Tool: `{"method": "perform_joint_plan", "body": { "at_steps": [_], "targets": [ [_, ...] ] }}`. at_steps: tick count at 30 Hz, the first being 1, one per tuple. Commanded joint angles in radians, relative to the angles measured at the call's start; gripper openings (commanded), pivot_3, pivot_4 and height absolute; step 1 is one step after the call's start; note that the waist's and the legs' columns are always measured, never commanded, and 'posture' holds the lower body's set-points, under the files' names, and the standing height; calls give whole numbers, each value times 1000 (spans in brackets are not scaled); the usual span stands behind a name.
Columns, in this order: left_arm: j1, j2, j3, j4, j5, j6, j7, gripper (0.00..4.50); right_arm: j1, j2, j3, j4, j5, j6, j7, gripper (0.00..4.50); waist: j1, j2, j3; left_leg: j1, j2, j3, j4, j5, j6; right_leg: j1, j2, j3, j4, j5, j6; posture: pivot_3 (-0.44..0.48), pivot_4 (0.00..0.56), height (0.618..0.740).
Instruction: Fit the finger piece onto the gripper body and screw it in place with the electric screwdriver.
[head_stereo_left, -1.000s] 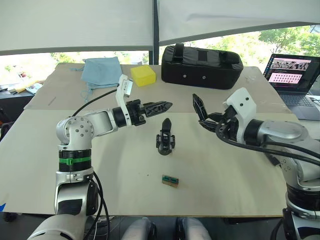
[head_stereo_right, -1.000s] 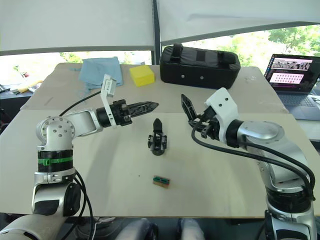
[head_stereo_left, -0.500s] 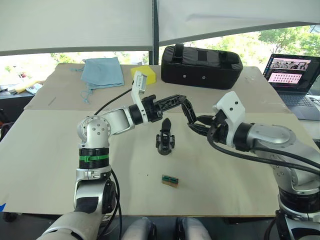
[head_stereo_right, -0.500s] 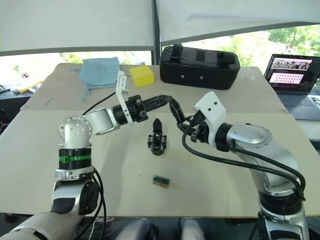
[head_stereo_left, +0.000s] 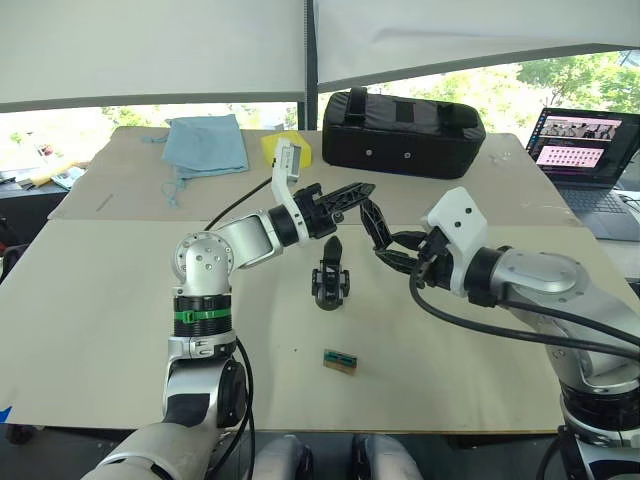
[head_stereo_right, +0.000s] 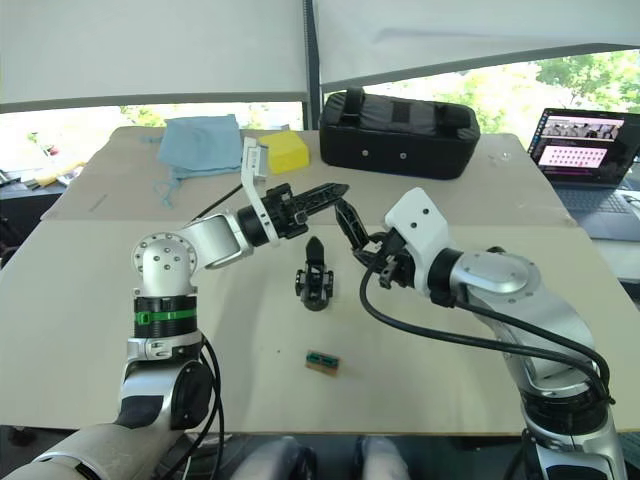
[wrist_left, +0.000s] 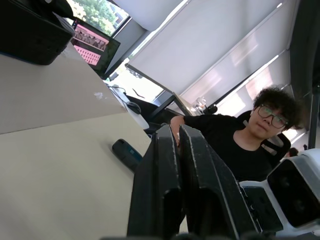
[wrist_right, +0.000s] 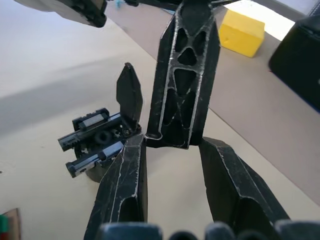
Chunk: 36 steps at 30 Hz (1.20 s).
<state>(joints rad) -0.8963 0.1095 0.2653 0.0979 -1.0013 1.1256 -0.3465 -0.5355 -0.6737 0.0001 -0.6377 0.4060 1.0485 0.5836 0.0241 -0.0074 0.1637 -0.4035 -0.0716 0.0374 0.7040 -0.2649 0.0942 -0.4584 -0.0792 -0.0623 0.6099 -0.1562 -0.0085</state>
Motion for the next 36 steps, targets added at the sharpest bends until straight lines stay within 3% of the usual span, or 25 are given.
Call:
{"method": "perform_joint_plan", "body": {
  "at_steps": [1,9,11,13,18,23,27,31,36],
  "targets": [
    [-25,11,-3,-7,-10,-14,-23,0,-23,-10,-20,-32,-11,-36,-24,1155,1,0,0,0,0,0,0,0,0,0,0,0,0,0,0,0,150,739],
    [-38,81,-119,-20,76,-97,-194,0,-25,-40,-34,-28,-13,-100,-3,1155,1,0,0,0,0,0,0,0,0,0,0,0,0,0,0,0,150,739],
    [-69,118,-153,0,104,-123,-276,0,-45,-50,-64,-29,28,-82,24,2221,1,0,0,0,0,0,0,0,0,0,0,0,0,0,0,0,150,739],
    [-103,154,-183,29,133,-150,-357,0,-75,-39,-113,-28,108,-36,47,2993,0,0,0,0,0,1,0,0,0,0,1,0,0,0,0,0,150,739],
    [-168,244,-254,100,190,-199,-579,0,-185,-11,-263,34,436,183,102,4471,-6,0,0,0,1,0,0,0,0,0,1,0,-1,0,0,0,150,739],
    [-239,352,-343,142,242,-234,-860,0,-287,-103,-348,246,719,371,225,4471,-6,0,0,-1,1,0,0,-1,2,0,-1,0,-1,0,-1,0,150,739],
    [-288,387,-340,146,210,-169,-973,0,-322,-163,-337,364,746,364,263,4471,-6,0,0,-2,1,1,1,-4,8,0,-3,-1,-2,0,0,0,150,739],
    [-288,403,-335,89,192,-134,-1024,0,-323,-216,-258,392,669,258,344,4471,-10,0,0,-4,1,2,5,-6,12,0,-5,-1,-1,-1,2,0,150,739],
    [-264,398,-327,29,167,-96,-1026,0,-371,-170,-220,430,701,274,328,4471,-11,0,0,-5,1,2,7,-7,13,0,-6,-1,-1,-1,3,0,150,739]
  ]
}}
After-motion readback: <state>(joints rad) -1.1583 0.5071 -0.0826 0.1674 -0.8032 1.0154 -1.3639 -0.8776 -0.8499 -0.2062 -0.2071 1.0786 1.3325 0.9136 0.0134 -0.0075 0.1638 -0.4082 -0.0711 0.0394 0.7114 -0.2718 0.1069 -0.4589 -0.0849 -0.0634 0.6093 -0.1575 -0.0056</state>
